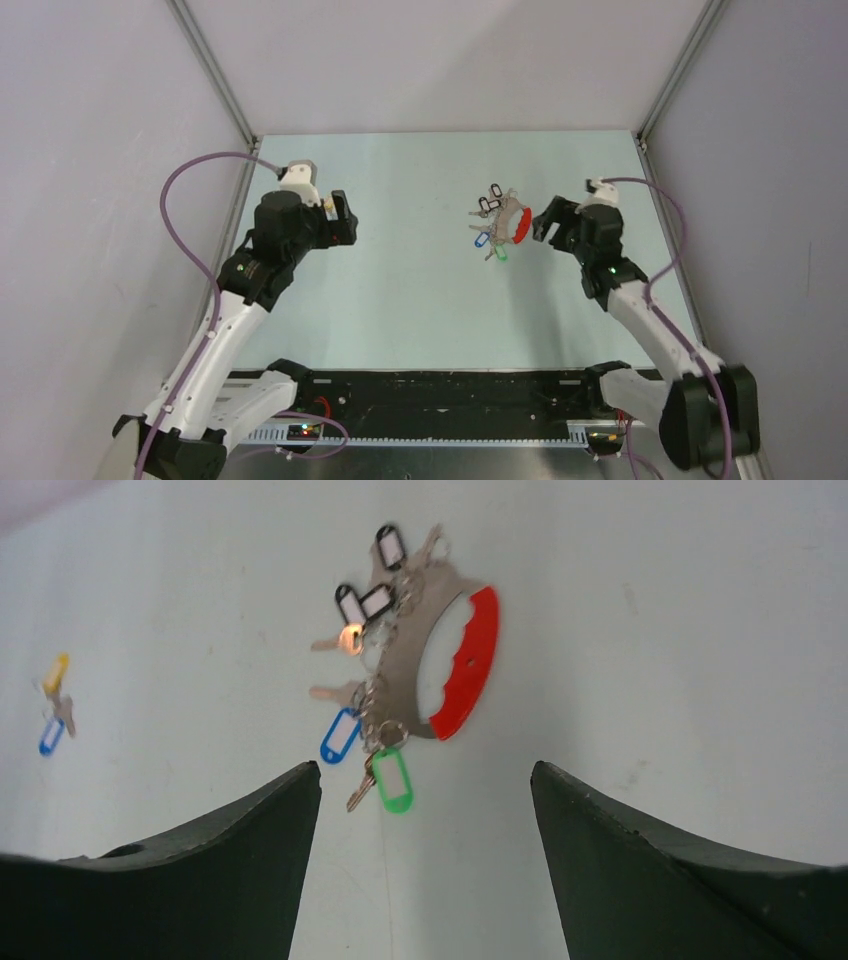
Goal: Remove the keys from the keyring
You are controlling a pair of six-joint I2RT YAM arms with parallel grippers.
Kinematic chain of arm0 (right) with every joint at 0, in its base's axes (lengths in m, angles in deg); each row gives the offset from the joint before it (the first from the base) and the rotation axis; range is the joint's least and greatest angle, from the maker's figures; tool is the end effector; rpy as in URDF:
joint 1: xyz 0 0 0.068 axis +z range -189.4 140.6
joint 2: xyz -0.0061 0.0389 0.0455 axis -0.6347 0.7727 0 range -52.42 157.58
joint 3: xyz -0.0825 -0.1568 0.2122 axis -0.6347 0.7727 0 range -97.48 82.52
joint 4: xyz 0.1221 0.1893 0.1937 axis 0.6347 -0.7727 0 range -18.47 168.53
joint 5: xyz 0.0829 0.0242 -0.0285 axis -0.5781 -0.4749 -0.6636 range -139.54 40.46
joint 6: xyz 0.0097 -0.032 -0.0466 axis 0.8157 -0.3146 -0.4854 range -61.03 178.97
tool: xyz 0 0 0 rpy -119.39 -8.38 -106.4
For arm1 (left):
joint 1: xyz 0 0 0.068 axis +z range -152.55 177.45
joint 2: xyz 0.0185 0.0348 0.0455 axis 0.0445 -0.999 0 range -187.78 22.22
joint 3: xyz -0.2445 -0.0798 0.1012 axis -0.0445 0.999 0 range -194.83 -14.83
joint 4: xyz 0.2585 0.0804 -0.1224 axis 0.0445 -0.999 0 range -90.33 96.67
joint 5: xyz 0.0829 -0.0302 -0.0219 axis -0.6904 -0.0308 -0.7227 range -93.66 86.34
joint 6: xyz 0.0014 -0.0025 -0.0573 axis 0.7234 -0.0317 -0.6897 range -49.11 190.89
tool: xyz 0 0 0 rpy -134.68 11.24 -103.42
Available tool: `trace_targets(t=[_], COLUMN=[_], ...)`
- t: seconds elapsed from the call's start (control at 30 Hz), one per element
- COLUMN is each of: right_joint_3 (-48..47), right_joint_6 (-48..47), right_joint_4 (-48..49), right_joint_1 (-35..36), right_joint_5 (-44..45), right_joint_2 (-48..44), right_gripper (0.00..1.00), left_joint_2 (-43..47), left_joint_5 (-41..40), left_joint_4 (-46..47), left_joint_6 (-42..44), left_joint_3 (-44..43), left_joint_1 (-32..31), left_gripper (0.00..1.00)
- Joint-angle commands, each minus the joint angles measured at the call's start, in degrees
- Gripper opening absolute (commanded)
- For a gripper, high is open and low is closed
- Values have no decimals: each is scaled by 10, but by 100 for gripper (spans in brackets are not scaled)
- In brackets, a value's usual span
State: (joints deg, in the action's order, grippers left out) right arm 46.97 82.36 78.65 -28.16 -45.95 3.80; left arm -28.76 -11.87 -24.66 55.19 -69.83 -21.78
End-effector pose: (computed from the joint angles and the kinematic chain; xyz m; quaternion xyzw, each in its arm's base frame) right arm 0.2595 0.0490 0.2522 0.1046 0.8150 0.1449 0.5513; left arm 0.2198 -0.0704 0.3487 -0.0110 0.8526 -0.0974 0.5133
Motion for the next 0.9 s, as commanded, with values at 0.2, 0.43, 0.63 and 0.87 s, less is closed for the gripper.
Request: trace_targets(t=[0.2,0.43,0.63,0.87], right_joint_3=[-222,-295,-343,-432], right_joint_6=[-120,-145,-149,-164], right_joint_4=[-73,-120,-156,-235], right_joint_1=[107,117,123,141], right_joint_5=[-27,-69,-52,12], right_joint_2=[303,422,500,590], right_gripper=[79,76,75,55], left_joint_2=[-34,3,13,18], left_joint_5=[19,28,34,30], left_joint_4=[32,45,46,46], left_joint_6=[21,16,10,12], left_joint_3=[-38,-18,-13,-11], left_joint_1=[-25,-25,-26,-26], left_gripper=[100,100,100,100])
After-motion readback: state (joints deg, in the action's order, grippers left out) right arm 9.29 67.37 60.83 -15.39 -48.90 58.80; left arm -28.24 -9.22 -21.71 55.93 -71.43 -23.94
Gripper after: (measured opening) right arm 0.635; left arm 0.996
